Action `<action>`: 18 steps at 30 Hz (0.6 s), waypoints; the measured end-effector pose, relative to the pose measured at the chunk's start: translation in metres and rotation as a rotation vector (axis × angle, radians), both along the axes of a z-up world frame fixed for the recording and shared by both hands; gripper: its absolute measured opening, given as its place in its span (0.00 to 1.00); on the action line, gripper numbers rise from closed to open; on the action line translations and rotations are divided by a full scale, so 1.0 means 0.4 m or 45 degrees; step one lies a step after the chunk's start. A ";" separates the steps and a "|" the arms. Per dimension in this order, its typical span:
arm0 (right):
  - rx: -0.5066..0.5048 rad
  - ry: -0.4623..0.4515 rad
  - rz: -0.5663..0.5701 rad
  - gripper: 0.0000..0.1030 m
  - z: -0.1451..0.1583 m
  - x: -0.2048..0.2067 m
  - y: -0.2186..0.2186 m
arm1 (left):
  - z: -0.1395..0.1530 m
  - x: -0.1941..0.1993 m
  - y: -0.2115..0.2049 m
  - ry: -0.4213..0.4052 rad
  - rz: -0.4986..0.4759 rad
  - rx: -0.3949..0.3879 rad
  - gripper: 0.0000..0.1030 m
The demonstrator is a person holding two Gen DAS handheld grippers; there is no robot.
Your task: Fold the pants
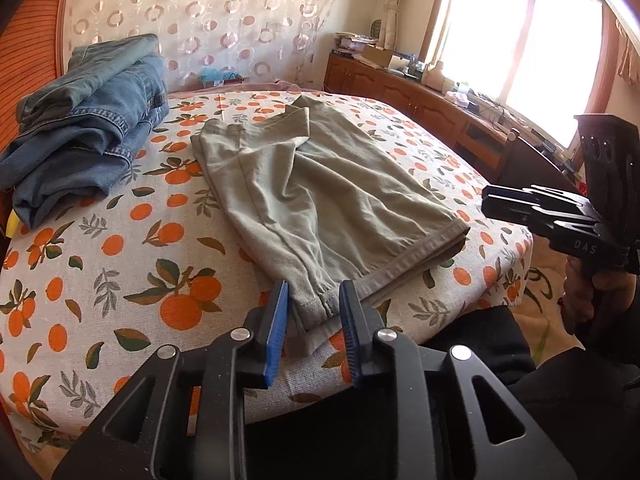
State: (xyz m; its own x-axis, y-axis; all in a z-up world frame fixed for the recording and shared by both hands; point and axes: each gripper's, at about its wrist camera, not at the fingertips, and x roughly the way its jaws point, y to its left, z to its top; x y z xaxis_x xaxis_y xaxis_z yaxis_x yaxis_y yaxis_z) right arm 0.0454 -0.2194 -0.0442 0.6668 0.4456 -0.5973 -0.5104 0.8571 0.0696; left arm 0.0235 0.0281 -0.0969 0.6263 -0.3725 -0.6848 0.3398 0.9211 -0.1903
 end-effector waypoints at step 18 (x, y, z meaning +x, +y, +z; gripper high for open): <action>-0.035 0.012 0.008 0.34 -0.031 0.064 0.045 | 0.045 -0.017 -0.027 -0.113 -0.066 -0.021 0.24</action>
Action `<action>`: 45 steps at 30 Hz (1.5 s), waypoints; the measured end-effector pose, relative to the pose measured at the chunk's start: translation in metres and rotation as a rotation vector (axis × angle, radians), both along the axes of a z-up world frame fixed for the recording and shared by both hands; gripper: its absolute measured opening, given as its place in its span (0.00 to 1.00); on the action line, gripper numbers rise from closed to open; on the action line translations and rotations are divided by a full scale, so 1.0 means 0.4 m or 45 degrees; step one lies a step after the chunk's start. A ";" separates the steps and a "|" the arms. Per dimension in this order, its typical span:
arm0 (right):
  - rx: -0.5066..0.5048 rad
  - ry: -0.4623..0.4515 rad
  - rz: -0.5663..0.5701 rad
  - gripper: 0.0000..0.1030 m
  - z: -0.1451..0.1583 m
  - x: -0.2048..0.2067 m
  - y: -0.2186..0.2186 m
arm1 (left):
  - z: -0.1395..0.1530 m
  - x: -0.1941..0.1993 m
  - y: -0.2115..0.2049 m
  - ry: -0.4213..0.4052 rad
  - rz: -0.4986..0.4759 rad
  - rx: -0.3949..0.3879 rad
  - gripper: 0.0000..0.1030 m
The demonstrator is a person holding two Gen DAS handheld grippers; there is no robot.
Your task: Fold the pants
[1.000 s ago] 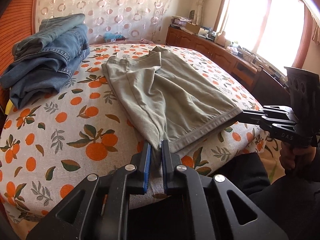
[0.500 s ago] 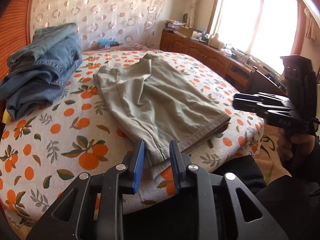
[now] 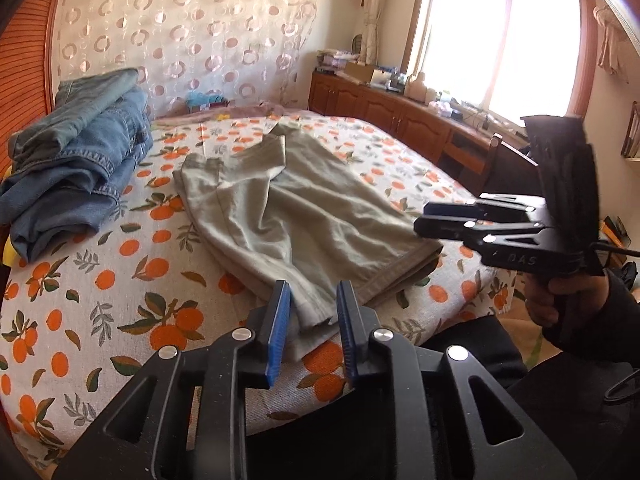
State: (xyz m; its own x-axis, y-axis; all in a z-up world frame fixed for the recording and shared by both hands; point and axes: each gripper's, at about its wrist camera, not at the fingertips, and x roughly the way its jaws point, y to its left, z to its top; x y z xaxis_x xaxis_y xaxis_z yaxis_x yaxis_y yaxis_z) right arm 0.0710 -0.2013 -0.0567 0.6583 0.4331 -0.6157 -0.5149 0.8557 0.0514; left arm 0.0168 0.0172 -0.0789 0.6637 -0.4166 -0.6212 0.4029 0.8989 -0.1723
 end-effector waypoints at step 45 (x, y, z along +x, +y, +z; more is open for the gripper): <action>0.005 0.034 -0.020 0.34 -0.030 0.018 -0.017 | -0.044 -0.028 0.053 0.149 0.114 0.041 0.13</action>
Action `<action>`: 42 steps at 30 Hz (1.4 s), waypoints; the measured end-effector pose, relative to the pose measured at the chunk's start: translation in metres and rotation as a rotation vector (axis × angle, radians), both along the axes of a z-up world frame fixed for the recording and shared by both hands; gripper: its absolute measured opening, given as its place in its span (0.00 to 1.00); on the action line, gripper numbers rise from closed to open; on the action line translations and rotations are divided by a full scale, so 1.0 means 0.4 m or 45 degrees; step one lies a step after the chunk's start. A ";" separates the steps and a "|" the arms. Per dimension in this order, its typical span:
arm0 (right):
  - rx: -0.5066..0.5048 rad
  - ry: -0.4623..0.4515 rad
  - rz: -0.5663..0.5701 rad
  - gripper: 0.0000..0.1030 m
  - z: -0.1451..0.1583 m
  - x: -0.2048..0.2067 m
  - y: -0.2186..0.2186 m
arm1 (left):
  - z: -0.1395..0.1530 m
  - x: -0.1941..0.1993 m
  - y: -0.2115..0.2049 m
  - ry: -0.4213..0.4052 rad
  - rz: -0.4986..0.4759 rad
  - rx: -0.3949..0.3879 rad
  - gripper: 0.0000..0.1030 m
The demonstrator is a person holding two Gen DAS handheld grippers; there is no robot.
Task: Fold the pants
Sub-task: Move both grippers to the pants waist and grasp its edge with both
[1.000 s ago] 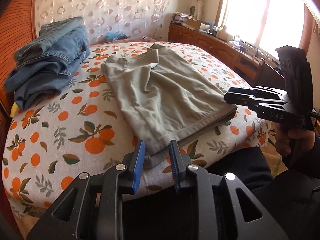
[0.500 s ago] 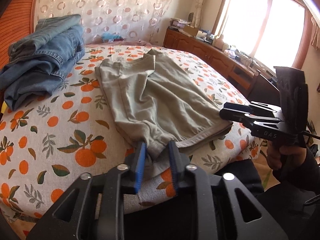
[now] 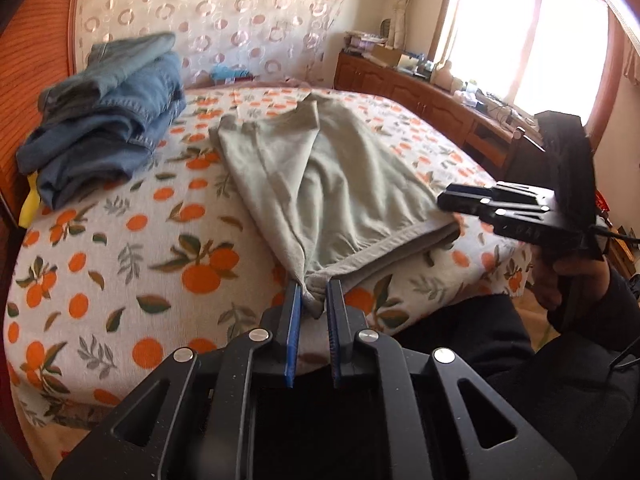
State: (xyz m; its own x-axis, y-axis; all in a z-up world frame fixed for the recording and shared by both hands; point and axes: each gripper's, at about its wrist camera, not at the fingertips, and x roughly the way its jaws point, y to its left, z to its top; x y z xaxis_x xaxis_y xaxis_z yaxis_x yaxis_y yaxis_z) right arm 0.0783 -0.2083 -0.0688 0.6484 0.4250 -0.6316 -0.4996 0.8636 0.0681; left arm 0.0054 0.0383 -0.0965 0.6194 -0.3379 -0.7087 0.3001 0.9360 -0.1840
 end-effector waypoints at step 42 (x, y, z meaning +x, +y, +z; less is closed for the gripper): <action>-0.157 0.035 0.092 0.50 -0.001 0.427 0.131 | -0.013 0.549 -0.031 0.068 0.001 0.130 0.33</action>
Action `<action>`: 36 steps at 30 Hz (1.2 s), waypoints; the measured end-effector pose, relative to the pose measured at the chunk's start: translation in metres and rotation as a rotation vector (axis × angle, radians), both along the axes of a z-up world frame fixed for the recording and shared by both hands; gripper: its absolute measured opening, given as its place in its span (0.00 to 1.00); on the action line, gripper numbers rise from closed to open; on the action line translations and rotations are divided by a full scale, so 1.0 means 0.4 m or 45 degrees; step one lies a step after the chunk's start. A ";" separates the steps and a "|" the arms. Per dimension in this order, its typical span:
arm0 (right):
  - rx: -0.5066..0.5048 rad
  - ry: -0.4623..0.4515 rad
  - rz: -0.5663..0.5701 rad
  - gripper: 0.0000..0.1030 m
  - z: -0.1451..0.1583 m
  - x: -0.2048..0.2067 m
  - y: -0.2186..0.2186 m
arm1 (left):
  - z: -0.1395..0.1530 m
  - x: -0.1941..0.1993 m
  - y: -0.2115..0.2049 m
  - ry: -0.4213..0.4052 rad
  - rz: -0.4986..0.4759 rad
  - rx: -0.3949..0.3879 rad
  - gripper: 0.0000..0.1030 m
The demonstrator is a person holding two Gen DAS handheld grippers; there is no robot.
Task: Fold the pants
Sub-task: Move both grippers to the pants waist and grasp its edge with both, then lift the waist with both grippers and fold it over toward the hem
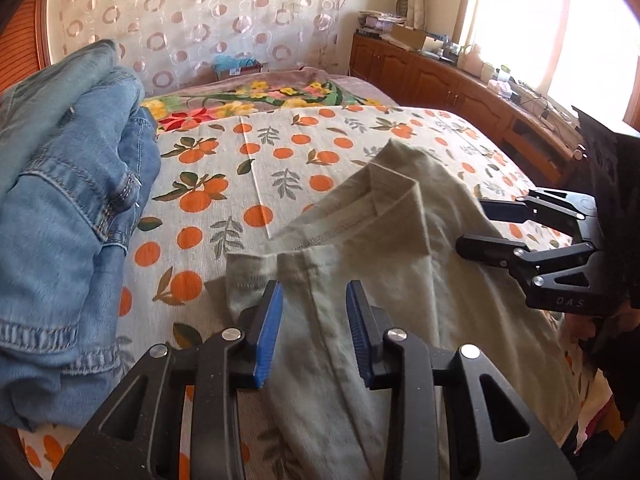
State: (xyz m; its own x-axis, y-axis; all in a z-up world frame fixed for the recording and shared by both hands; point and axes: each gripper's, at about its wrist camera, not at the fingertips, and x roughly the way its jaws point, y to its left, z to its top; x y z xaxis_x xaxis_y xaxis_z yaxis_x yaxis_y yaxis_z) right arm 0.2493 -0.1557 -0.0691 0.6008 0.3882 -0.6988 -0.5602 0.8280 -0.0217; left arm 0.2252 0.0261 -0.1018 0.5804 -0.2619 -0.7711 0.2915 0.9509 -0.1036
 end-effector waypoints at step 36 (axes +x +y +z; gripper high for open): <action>-0.015 0.031 -0.017 0.57 -0.013 0.035 -0.006 | 0.054 -0.030 0.087 -0.113 0.114 -0.022 0.42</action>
